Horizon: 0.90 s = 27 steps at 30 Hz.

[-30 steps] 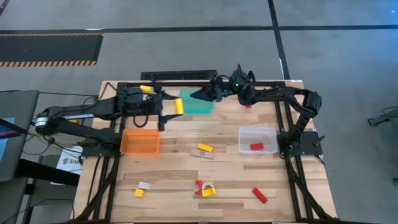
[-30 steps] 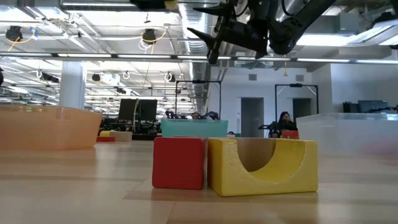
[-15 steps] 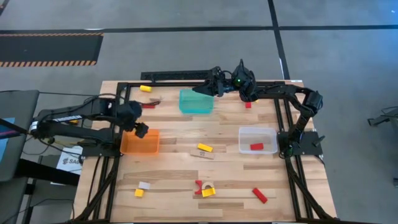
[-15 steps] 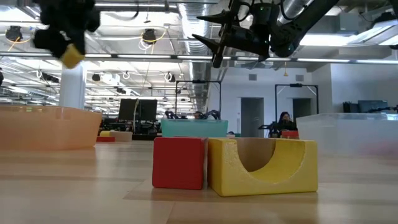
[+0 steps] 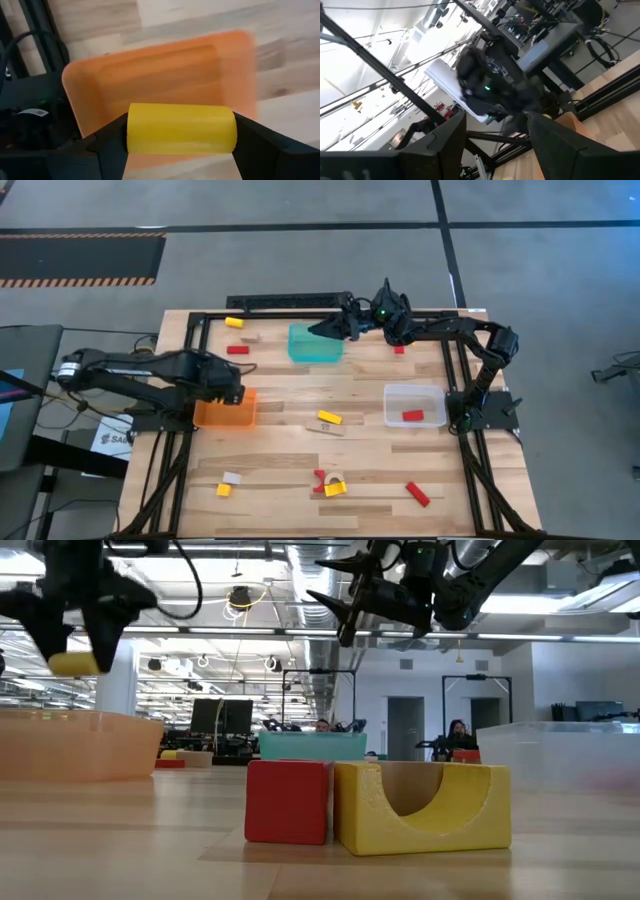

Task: Sort & place blocks by color
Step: Put the yellow block into the orange bin, then put the brown block into the green bin

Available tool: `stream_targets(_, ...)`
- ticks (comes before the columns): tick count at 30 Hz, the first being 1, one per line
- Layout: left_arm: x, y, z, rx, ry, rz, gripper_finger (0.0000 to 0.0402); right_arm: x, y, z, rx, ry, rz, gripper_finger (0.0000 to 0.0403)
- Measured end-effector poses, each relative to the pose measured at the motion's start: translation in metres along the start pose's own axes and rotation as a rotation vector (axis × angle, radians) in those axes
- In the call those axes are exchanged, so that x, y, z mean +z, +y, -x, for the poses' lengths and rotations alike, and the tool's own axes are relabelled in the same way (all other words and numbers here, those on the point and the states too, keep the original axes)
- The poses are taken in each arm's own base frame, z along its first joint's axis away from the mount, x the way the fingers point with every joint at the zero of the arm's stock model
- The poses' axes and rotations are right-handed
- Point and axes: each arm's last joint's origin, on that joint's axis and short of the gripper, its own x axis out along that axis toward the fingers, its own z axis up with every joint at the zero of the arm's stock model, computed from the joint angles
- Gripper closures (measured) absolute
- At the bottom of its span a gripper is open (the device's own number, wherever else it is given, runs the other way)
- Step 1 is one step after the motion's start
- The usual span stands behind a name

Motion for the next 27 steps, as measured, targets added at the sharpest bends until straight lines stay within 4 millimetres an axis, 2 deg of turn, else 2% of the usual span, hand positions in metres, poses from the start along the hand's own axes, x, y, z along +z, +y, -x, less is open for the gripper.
stream_targets(5,-0.004,-0.003,-0.034,0.051,-0.011,0.021,0.0135,-0.003,0.002,-0.002,0.038,0.057,-0.004,0.017)
stream_targets(11,-0.005,-0.009,-0.059,-0.042,-0.032,0.042,0.0135,-0.006,0.004,-0.002,0.084,0.132,-0.008,0.017)
stream_targets(17,-0.005,-0.007,-0.066,-0.038,-0.039,0.062,0.0126,-0.008,0.005,-0.002,0.121,0.19,-0.006,0.017)
stream_targets(27,-0.007,-0.004,-0.069,-0.02,-0.001,0.062,0.0039,-0.009,0.006,-0.002,0.151,0.234,0.009,0.017)
